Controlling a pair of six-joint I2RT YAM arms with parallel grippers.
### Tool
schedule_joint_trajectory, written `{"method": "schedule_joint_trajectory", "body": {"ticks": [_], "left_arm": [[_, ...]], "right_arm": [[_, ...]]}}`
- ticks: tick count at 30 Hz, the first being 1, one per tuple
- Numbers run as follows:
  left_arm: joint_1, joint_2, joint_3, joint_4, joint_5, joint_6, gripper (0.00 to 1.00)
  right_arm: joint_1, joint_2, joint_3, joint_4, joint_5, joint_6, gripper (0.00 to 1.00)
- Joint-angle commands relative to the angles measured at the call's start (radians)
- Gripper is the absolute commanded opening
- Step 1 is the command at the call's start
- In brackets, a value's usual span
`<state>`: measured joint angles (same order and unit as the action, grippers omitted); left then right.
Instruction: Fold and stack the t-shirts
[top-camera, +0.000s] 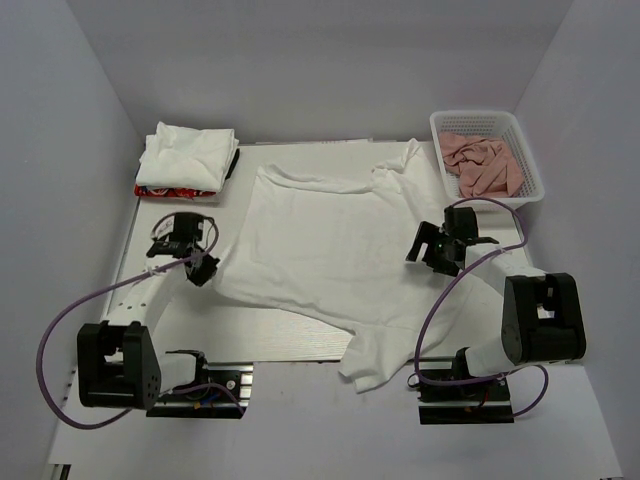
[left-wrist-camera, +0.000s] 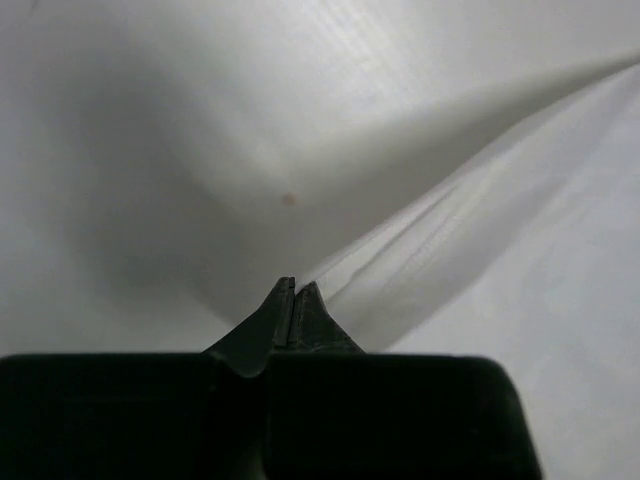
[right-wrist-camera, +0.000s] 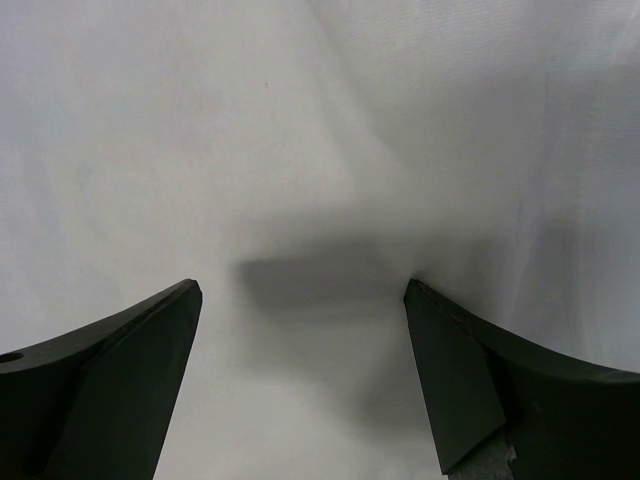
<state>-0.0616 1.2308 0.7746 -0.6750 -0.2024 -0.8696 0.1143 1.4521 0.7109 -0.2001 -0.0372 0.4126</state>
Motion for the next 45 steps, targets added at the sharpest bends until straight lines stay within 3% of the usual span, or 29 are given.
{"method": "schedule_joint_trajectory", "body": {"ticks": [1,5,7,8,9,11,19,27,33,37,40,45], "left_arm": [[0.016,-0.033,-0.073,-0.179,-0.023,-0.166,0.02],[0.025,-0.112,-0.145,-0.343,-0.042,-0.259,0.11],[0.004,-0.175,-0.173,-0.370,-0.013,-0.299,0.28],[0.003,-0.210,-0.205,-0.347,0.016,-0.287,0.47],[0.019,-0.271,-0.215,-0.334,0.068,-0.278,0.81],[0.019,-0.316,-0.206,-0.305,0.069,-0.269,1.00],[0.009,-0.260,-0.083,-0.305,-0.034,-0.184,1.00],[0.000,-0.212,-0.189,-0.095,0.155,-0.058,1.00],[0.000,-0.147,-0.115,-0.012,0.155,-0.011,1.00],[0.000,-0.050,0.032,-0.014,0.123,0.000,1.00],[-0.009,0.011,0.043,0.124,0.220,0.029,1.00],[-0.018,0.313,0.135,0.276,0.339,0.075,1.00]], "right_arm": [[-0.021,0.042,-0.034,-0.098,0.013,-0.014,0.89],[-0.024,0.025,-0.019,-0.105,0.013,-0.015,0.89],[-0.024,0.007,-0.021,-0.102,0.017,-0.020,0.90],[-0.022,0.004,-0.022,-0.104,0.017,-0.017,0.90],[-0.021,-0.008,-0.022,-0.101,0.013,-0.027,0.90],[-0.016,-0.018,-0.022,-0.094,0.007,-0.043,0.90],[0.005,-0.176,-0.019,-0.117,0.002,-0.066,0.90],[0.048,-0.182,-0.043,-0.122,-0.009,-0.058,0.90],[0.068,-0.034,0.007,-0.105,0.032,-0.028,0.90],[0.061,0.077,0.099,-0.120,0.097,-0.011,0.90],[0.061,0.184,0.162,-0.142,0.122,-0.001,0.90],[0.062,0.289,0.269,-0.157,0.091,0.009,0.90]]}}
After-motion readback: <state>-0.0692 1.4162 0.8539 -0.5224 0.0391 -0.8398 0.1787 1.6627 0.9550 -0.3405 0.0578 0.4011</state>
